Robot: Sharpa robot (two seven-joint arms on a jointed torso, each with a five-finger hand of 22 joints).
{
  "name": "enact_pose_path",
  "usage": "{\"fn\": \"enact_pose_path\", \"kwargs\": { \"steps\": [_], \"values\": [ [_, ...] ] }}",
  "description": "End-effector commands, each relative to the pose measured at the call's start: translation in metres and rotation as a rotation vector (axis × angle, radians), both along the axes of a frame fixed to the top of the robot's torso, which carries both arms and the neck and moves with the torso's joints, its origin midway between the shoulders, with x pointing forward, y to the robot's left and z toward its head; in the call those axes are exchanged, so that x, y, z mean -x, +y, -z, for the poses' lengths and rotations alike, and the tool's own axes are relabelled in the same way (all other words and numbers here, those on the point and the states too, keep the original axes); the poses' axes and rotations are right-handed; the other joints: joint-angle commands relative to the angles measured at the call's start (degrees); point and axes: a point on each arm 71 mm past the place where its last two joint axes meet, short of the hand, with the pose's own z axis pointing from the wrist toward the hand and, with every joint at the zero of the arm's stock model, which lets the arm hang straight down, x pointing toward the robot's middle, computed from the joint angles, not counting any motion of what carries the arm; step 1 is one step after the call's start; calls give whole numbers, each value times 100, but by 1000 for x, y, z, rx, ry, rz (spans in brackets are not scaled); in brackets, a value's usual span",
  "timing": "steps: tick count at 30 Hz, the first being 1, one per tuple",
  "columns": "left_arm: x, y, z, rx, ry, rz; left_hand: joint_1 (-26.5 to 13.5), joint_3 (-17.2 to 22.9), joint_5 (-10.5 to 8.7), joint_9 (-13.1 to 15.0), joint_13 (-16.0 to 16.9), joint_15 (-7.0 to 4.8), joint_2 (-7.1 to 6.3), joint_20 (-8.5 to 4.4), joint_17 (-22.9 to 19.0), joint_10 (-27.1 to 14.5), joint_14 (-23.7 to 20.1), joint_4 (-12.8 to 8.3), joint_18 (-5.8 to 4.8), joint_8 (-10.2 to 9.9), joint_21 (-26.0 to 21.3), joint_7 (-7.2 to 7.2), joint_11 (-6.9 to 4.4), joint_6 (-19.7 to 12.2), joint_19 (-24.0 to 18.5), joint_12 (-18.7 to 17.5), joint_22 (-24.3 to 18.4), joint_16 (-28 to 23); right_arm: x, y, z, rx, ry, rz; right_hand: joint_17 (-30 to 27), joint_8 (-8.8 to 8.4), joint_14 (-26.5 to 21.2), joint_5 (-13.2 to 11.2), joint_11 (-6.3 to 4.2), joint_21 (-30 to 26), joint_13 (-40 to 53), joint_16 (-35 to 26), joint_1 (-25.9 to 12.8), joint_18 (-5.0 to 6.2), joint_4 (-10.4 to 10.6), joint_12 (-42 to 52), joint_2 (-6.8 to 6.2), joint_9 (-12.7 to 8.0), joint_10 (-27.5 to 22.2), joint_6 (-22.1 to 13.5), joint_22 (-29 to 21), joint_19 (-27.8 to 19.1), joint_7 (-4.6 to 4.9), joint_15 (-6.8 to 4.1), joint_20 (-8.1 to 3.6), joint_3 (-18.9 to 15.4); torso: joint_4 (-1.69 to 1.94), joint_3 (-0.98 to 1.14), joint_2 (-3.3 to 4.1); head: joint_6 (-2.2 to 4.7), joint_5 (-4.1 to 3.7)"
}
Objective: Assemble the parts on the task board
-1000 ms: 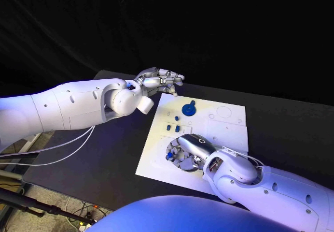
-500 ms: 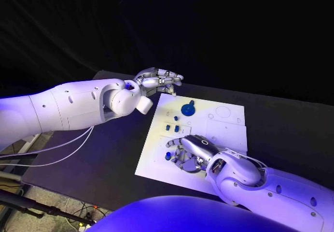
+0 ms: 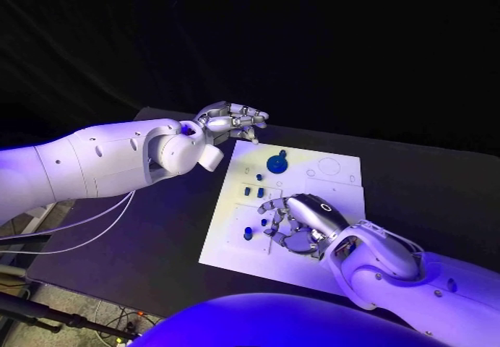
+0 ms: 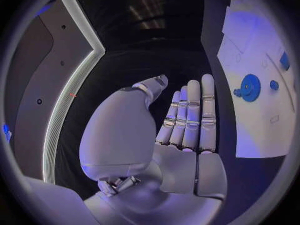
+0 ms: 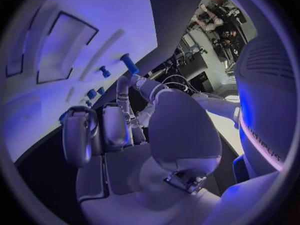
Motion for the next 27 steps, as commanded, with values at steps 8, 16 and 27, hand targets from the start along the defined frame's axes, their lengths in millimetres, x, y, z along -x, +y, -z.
{"fn": "enact_pose_path", "kwargs": {
  "steps": [8, 16, 27],
  "values": [
    [3, -1, 2, 11, -1, 13, -8, -48, 0, -11, 7, 27, 45, 4, -12, -48, -8, 24, 68, -22, -39, 12, -6, -54, 39, 32, -17, -18, -28, -101, -12, -77, 380, 286, 611, 677, 216, 308, -111, 476, 2706, 480, -487, -191, 508, 2767, 77, 522, 76, 380, 1321, 387, -157, -65, -30, -635, -97, -32, -117, 0, -620],
    [5, -1, 4, 14, -3, 14, -9, -50, 0, -10, 8, 27, 47, 5, -12, -48, -8, 26, 68, -19, -41, 7, -8, -49, 40, 34, -19, -18, -18, -161, -9, 51, 422, 439, 1156, 1010, 295, 432, -112, 582, 4872, 832, -462, -216, 770, 4828, 11, 1052, 666, 76, 1379, 438, -168, -70, -36, -970, -177, -14, -178, 0, -1005],
    [7, -1, 4, 16, -3, 16, -11, -55, 0, -8, 10, 25, 50, 6, -13, -47, -8, 32, 68, -13, -48, -3, -13, -39, 42, 40, -23, -16, -7, -173, 1, 206, 370, 508, 1669, 1086, 381, 422, -129, 628, 5629, 1117, -558, -228, 972, 5565, -60, 1197, 1043, 72, 1400, 462, -194, -72, -39, -1171, -206, -10, -191, 0, -1110]
  ]
}}
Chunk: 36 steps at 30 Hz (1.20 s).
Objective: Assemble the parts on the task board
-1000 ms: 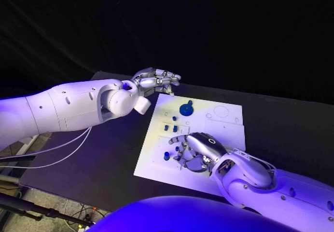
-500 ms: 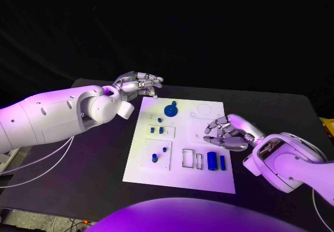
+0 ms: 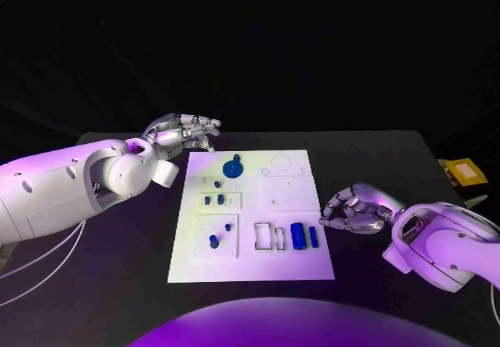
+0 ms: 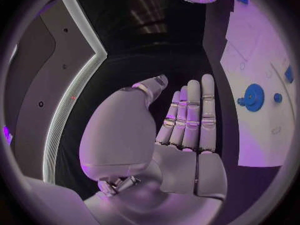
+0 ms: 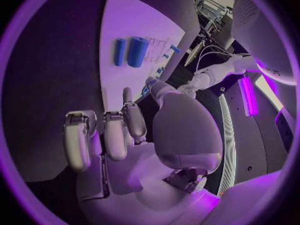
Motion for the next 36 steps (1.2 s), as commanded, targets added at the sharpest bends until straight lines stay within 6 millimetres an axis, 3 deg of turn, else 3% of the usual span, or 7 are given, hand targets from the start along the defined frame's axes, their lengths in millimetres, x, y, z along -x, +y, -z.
{"fn": "enact_pose_path", "kwargs": {
  "steps": [1, 11, 18, 33, 36],
  "values": [
    [1, -3, -2, 19, -12, 12, -11, -31, 0, -2, 7, 25, 50, 6, -7, -27, -8, 8, 67, -13, -26, -24, 8, -18, 42, 40, -5, -17, 2, 4, 6, 103, -1, -3, 351, 29, 400, 7, 4, 26, 110, 44, -32, -47, 37, 92, -32, 19, 48, -13, 1401, 460, -27, -27, -40, -32, -11, 4, -2, 0, -12],
    [2, -2, -2, 18, -10, 13, -11, -31, 0, -2, 7, 25, 50, 6, -7, -27, -8, 8, 67, -13, -26, -24, 8, -18, 42, 40, -5, -17, 5, 32, 14, 99, -14, -45, 525, 42, 434, -3, 2, 42, 179, 139, -49, -51, 97, 153, -44, 51, 73, -22, 1407, 469, -31, -28, -41, -95, 3, -10, -1, 0, 25],
    [2, -1, -2, 18, -8, 14, -18, -39, 0, -2, 9, 24, 51, 6, -7, -28, -8, 16, 68, -12, -34, -23, 6, -18, 45, 45, -9, -14, 5, 44, 20, 105, -5, -74, 546, 44, 438, -3, 2, 57, 193, 151, -53, -55, 114, 164, -36, 57, 77, -24, 1412, 476, -31, -28, -42, -104, 0, -6, -5, 0, 78],
    [3, -1, -2, 18, -2, 22, -23, -45, 0, -2, 9, 24, 50, 6, -7, -33, -8, 23, 68, -11, -39, -22, 7, -19, 47, 46, -12, -13, 4, 54, 33, 182, 32, -105, 540, 103, 425, -81, -6, 20, 179, 157, -192, -47, 382, 113, -20, 149, 18, -14, 1401, 463, -48, -32, -44, -322, -9, -1, 4, 0, 138],
    [3, -1, -2, 18, -1, 23, -23, -45, 0, -2, 9, 24, 50, 6, -7, -33, -8, 23, 68, -11, -39, -22, 7, -19, 47, 46, -12, -13, 4, 56, 37, 200, 48, -110, 535, 139, 420, 84, -15, 11, 181, 156, -225, -46, 521, 94, -39, 209, 4, -27, 1399, 461, -58, -40, -52, -477, -9, -2, 3, 0, 149]
  ]
}}
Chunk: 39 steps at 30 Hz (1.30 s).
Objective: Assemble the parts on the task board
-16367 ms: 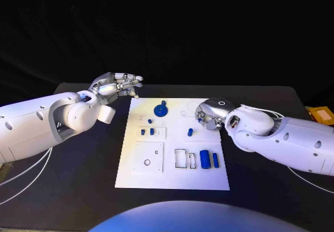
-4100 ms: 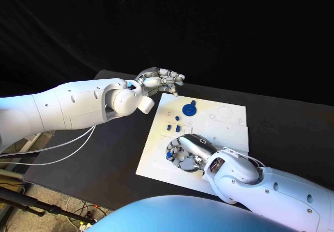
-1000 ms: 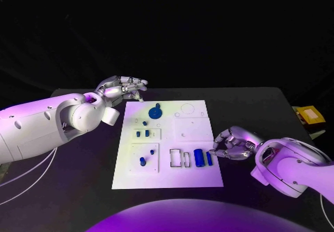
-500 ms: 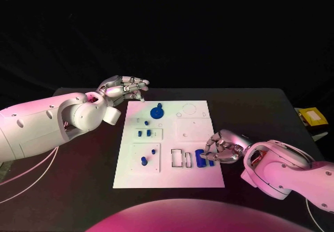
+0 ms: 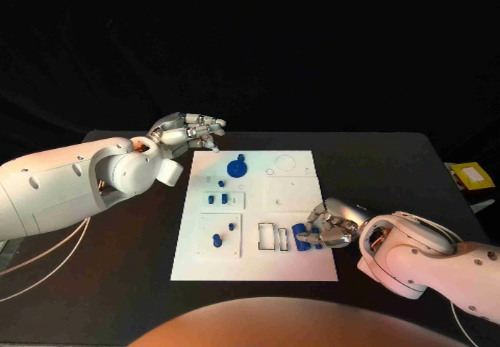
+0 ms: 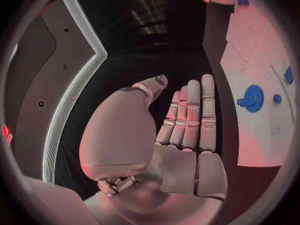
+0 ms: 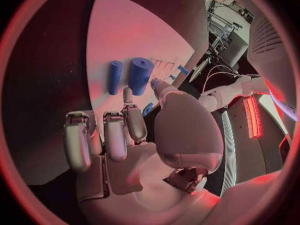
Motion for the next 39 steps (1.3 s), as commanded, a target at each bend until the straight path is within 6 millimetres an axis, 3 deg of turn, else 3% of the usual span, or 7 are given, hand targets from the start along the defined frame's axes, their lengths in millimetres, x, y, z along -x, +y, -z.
{"fn": "enact_pose_path", "kwargs": {
  "steps": [1, 11, 21, 26, 39],
  "values": [
    [1, -3, -1, 17, -1, 21, -23, -29, 0, -3, 9, 24, 50, 6, -8, -33, -8, 7, 68, -11, -39, -22, 7, -19, 47, 28, -5, -13, 2, 1, 6, 66, 29, -19, 537, 38, 419, 105, -4, -13, 137, 19, -80, -46, 109, -33, 3, 39, -49, -6, 1401, 461, -40, -41, -54, -102, -2, -1, 2, 0, 11],
    [1, -2, -1, 17, 2, 24, -30, -35, -1, -4, 9, 25, 49, 7, -9, -40, -9, 14, 68, -12, -45, -19, 9, -22, 49, 27, -8, -12, 3, 8, 15, 111, 49, -26, 531, 93, 415, 31, -16, -31, 130, 14, -154, -43, 214, -66, 17, 117, -66, -2, 1397, 456, -56, -51, -63, -346, -5, -4, -1, 0, 13],
    [2, -2, -1, 16, 4, 26, -33, -39, -1, -4, 9, 26, 49, 7, -9, -43, -9, 17, 68, -13, -47, -18, 10, -23, 50, 28, -10, -12, 5, 9, 18, 103, 66, -4, 576, 170, 424, 127, -43, 12, 179, 34, 328, -53, 117, -47, 208, 223, -33, 24, 1412, 476, -81, -74, -84, -360, -2, 0, -1, 0, 24],
    [2, -2, -1, 16, 5, 26, -33, -39, -1, -4, 9, 26, 49, 7, -9, -43, -9, 17, 68, -13, -47, -18, 10, -23, 50, 28, -10, -12, 5, 10, 16, 68, 56, 22, 627, 211, 435, 107, -84, 72, 260, 57, 722, -67, -4, 17, 428, 260, 28, 117, 1432, 502, -126, -104, -106, -40, -7, 0, -1, 0, 26],
    [1, -2, -1, 15, 3, 23, -33, -39, -1, -4, 9, 26, 49, 7, -9, -43, -9, 17, 68, -13, -47, -18, 10, -23, 50, 28, -10, -12, 6, 18, -8, -103, -34, 63, 721, 316, 457, 174, -182, 225, 364, 102, 762, -103, 1, 115, 515, 340, 141, 332, 1480, 564, -237, -186, -177, 337, -5, -9, -8, 0, 3]
  ]
}}
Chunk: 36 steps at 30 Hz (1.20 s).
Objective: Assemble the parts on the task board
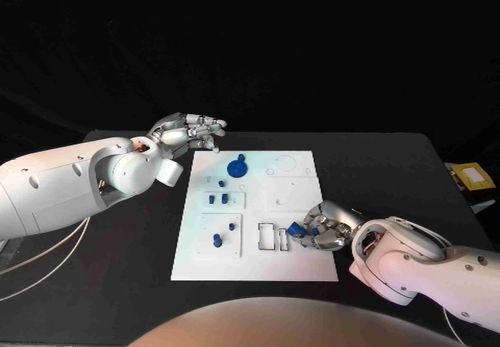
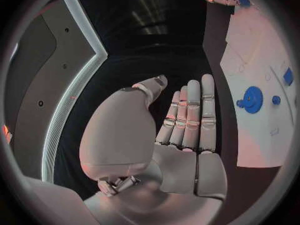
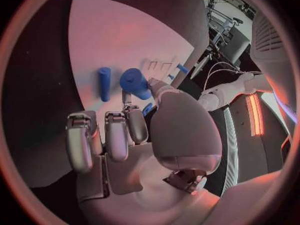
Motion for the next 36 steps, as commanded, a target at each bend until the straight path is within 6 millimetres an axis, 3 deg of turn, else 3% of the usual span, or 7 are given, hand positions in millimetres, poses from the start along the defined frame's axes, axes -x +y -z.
{"fn": "enact_pose_path", "kwargs": {
  "steps": [1, 17, 28, 29, 31, 36],
  "values": [
    [0, -2, -1, 14, -2, 14, -10, -22, -1, -5, 6, 26, 26, 7, -9, -44, -9, 1, 68, -13, -21, -18, 10, -24, 50, 28, -5, -12, -2, 4, -10, -77, -39, 20, 720, 65, 435, 37, -19, 25, 363, 28, 118, -103, -60, 29, 151, 98, 17, 213, 1477, 562, -180, -44, -55, 125, 1, -7, -3, 0, -12],
    [1, -5, -1, 17, -2, 22, -10, -22, -1, -5, 6, 26, 26, 7, -9, -44, -9, 1, 68, -13, -21, -18, 10, -24, 50, 28, -5, -12, 0, 42, -8, -96, 55, -84, 726, 66, 436, -21, -25, 24, 299, 31, -269, -103, 137, -65, 92, 160, 7, 266, 1477, 562, -183, -54, -77, 195, 13, -4, 8, 0, 25],
    [1, -5, -1, 18, 0, 25, -8, -35, -2, -7, 7, 28, 30, 9, -10, -57, -11, 12, 69, -14, -39, -15, 12, -30, 58, 34, -16, -8, -5, 53, 1, -69, 101, -102, 737, 167, 438, -118, -58, 37, 377, 34, -678, -106, 150, -1, 80, 290, 70, 376, 1481, 567, -227, -79, -96, 154, 3, 2, 7, 0, 75],
    [1, -5, -1, 18, 0, 25, -8, -35, -2, -7, 7, 28, 30, 9, -10, -57, -11, 12, 69, -14, -39, -15, 12, -30, 58, 34, -16, -8, -6, 53, 2, -68, 102, -101, 749, 191, 440, -111, -64, 35, 385, 40, -774, -106, 152, 4, 72, 315, 77, 398, 1480, 566, -235, -84, -100, 128, 5, 3, 8, 0, 75],
    [1, -5, -1, 18, 0, 25, -10, -37, -3, -7, 8, 29, 31, 10, -10, -59, -10, 16, 69, -14, -41, -15, 13, -31, 60, 35, -17, -7, -7, 55, 3, -66, 101, -101, 749, 241, 440, 169, -84, 44, 398, 39, -990, -108, 147, 6, 49, 381, 88, 416, 1483, 570, -258, -101, -117, 45, 5, 3, 12, 0, 73],
    [1, -5, -1, 17, 1, 25, -10, -37, -3, -7, 8, 29, 31, 10, -10, -59, -10, 16, 69, -14, -41, -15, 13, -31, 60, 35, -17, -7, -7, 58, 5, -59, 102, -107, 753, 253, 441, 185, -87, 47, 407, 41, -1012, -109, 145, 14, 37, 395, 94, 421, 1484, 571, -262, -104, -120, 26, 3, 4, 19, 0, 90]
  ]
}}
